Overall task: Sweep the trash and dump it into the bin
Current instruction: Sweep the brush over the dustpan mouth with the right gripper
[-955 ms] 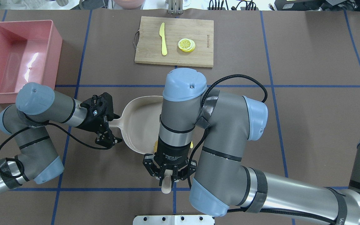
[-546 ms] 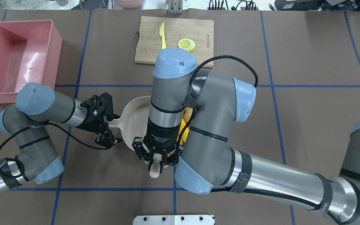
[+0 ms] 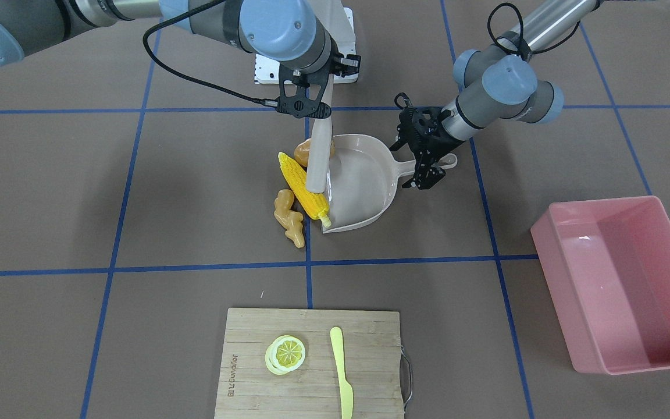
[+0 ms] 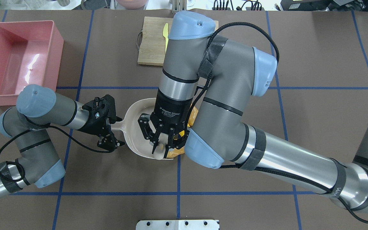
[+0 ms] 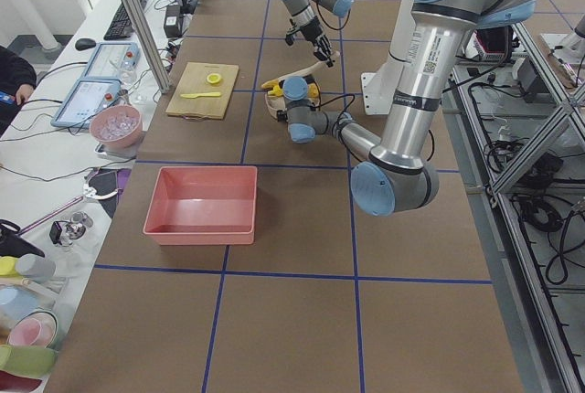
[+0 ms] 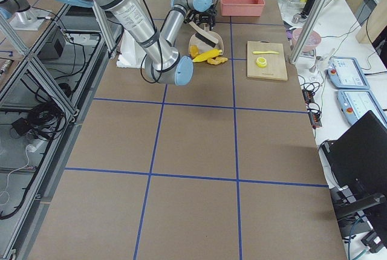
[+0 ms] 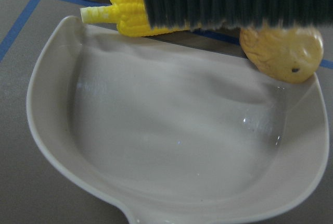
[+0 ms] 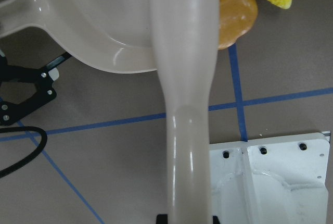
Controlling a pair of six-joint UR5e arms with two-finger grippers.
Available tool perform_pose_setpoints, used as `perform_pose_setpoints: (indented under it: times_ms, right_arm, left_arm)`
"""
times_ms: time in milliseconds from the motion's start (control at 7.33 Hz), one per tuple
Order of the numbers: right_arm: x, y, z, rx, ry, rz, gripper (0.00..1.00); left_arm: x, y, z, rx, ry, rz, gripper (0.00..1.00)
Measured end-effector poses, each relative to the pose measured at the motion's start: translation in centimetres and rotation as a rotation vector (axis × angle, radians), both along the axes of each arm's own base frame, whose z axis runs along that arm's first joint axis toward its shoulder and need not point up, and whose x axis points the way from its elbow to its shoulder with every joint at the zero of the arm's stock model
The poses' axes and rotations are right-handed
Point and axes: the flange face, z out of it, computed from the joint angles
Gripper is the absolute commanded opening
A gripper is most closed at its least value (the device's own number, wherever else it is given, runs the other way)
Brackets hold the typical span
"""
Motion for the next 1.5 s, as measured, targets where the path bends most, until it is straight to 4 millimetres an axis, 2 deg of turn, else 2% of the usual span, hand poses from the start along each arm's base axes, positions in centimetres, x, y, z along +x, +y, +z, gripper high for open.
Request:
perform_pose_setpoints:
  times_ms: [136, 273, 409, 546, 682, 955, 1092, 1365, 1501]
  right_arm:
    - [1.7, 0.7, 1.7, -0.009, 0.02, 0.01, 0.0]
    - [3.4, 1.9, 4.6, 0.004, 0.047, 0.025, 0.0]
    - [4.3, 3.5, 7.7, 0.051, 0.081, 0.033, 0.0]
    - [4.1, 5.6, 10.2, 0.12, 0.111, 0.024, 0.0]
    - [3.1, 7.7, 11.6, 0.191, 0.137, 0.01, 0.0]
    - [0.2, 12.4, 12.3, 0.3, 0.158, -0.035, 0.0]
    - [-0.8, 14.0, 12.1, 0.324, 0.149, -0.053, 0.0]
    - [-3.5, 15.9, 11.5, 0.347, 0.109, -0.073, 0.0]
    - [-5.4, 15.8, 10.1, 0.348, 0.094, -0.072, 0.0]
  left_arm:
    - [0.0, 0.0, 0.0, -0.001, -0.001, 0.0, 0.98]
    - [0.0, 0.0, 0.0, -0.003, -0.003, 0.001, 0.97]
    - [0.0, 0.0, 0.1, -0.003, -0.004, 0.001, 0.97]
    - [0.0, 0.0, 0.1, -0.003, -0.004, 0.001, 0.97]
    - [0.0, 0.0, 0.1, -0.002, -0.005, 0.002, 0.97]
    - [0.0, 0.0, 0.0, -0.002, -0.004, 0.002, 0.97]
    - [0.1, 0.0, 0.1, -0.002, -0.004, 0.002, 0.97]
    - [0.1, 0.0, 0.1, -0.002, -0.005, 0.002, 0.97]
    - [0.1, 0.0, 0.1, -0.002, -0.005, 0.002, 0.97]
